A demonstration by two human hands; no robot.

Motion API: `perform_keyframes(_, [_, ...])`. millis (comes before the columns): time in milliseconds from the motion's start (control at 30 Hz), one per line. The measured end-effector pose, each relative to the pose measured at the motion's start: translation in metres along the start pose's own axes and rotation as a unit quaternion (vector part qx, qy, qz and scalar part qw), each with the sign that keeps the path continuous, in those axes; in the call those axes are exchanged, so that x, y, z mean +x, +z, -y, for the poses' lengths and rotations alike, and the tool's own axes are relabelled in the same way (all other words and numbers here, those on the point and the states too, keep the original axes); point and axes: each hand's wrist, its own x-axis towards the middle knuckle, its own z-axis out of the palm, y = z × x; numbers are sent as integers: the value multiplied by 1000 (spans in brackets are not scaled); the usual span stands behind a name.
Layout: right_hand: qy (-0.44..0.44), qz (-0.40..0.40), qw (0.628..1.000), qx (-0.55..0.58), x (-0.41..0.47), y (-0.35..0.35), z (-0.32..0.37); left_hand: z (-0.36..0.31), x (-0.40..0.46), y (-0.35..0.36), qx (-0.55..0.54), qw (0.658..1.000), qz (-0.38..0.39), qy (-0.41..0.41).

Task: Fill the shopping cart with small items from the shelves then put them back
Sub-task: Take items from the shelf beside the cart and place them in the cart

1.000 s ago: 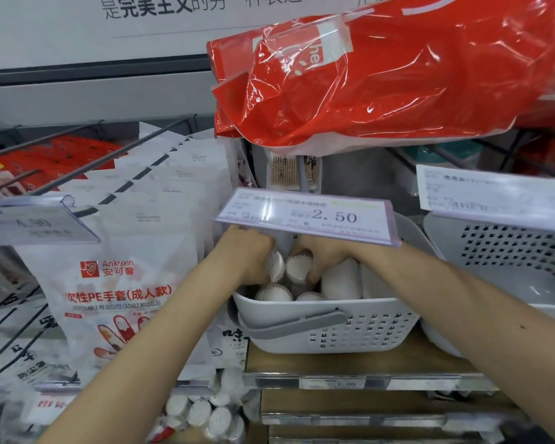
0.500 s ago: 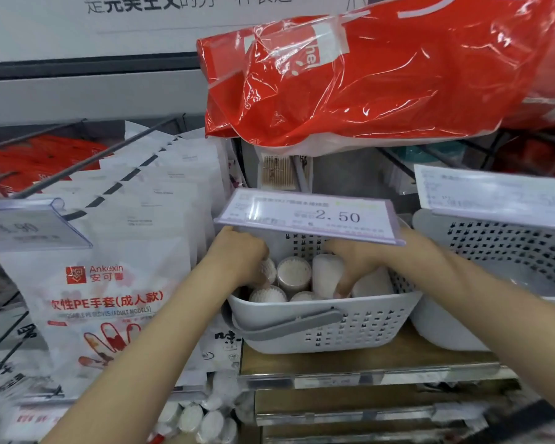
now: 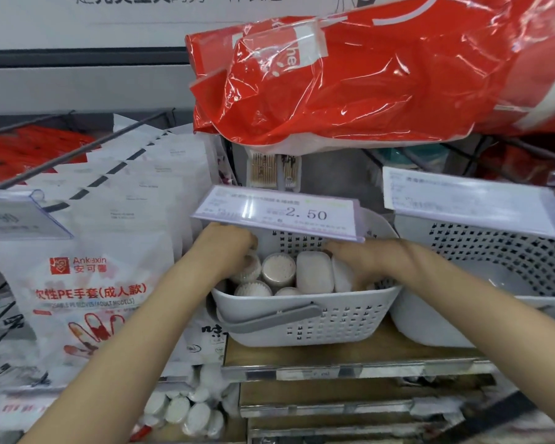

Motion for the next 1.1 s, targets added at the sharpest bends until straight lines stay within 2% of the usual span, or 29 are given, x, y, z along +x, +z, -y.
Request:
perform_keyframes(133, [-3,-119,992,43,-8,-6,-2,-21,-24,-17,-146,987,-58,-21])
perform_keyframes(233, [-57,-221,972,53,-25,-8,7,-44,-43,-28,-193,979,-66,-24])
perform_keyframes(367, [-174,-264,934,169,-54,-9,31,-64,-79,-24,-179,974,-133,-47])
perform_keyframes(467, [-246,-311,898,190,-74,-6,55,-79,-125,-16,-132,970,-194,-63])
perform_keyframes(600, [-317,-358,861,174,-86,3,96,-93,-198,16,-71,972,-166,-152])
perform_keyframes(700, [-396,-363,824,178,-101,10,140,-100,-266,52,-66,956,-121,-260])
perform_keyframes(767, [-453,-331,807,187,-111,20,176,-105,-313,74,-95,923,-109,-356])
perform_keyframes(833, [-506,-279,794,189,-116,35,216,-114,-358,92,-130,876,-113,-451])
perform_keyframes(933, [-567,-194,779,184,-117,62,282,-127,-424,121,-231,750,-132,-606])
perform_keyframes(1000, [-599,-154,768,167,-116,81,330,-137,-467,141,-269,672,-166,-670])
perform_keyframes(1100, [-621,-69,766,153,-116,104,399,-141,-529,158,-275,591,-175,-738])
